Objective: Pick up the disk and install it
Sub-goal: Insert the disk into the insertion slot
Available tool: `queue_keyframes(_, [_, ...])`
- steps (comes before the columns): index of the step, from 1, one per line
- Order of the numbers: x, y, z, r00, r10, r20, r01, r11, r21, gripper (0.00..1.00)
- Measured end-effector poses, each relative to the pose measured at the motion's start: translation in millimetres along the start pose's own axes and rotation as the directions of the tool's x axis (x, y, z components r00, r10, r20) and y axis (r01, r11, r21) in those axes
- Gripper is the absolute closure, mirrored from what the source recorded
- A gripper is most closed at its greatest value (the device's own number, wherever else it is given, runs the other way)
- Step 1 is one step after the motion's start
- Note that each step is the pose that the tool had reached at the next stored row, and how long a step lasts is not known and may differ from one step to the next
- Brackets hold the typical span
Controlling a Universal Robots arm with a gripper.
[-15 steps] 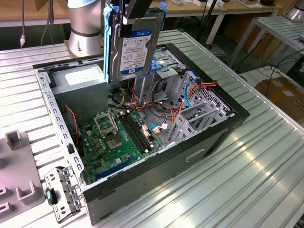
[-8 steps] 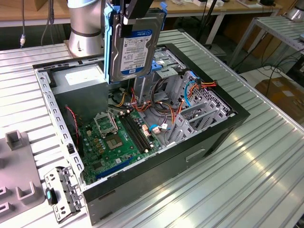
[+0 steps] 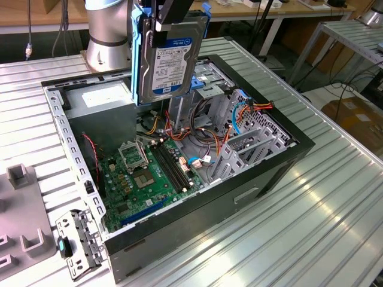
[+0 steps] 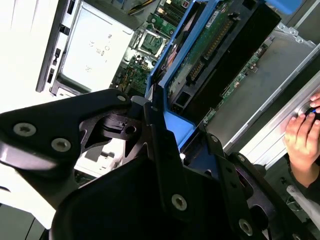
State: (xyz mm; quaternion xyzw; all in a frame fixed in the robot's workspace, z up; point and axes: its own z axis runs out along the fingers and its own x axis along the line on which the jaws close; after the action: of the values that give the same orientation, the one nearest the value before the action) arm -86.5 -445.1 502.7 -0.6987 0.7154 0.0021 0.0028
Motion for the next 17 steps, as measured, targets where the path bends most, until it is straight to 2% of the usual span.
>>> queue_keyframes(6, [0.7, 0.0, 0.0, 1.0000, 0.000, 0.0000, 0.000, 1.0000, 0.0000, 0.63])
queue_keyframes(9, [3.9, -0.1, 0.0, 1.0000, 0.000, 0.0000, 0.000, 1.0000, 0.0000, 0.63])
queue_keyframes(16, [15.4, -0.3, -0.1, 1.0000, 0.000, 0.0000, 0.000, 1.0000, 0.0000, 0.63])
queue_keyframes(17, [18.7, -0.4, -0.1, 1.0000, 0.000, -0.0001, 0.000, 1.0000, 0.0000, 0.63])
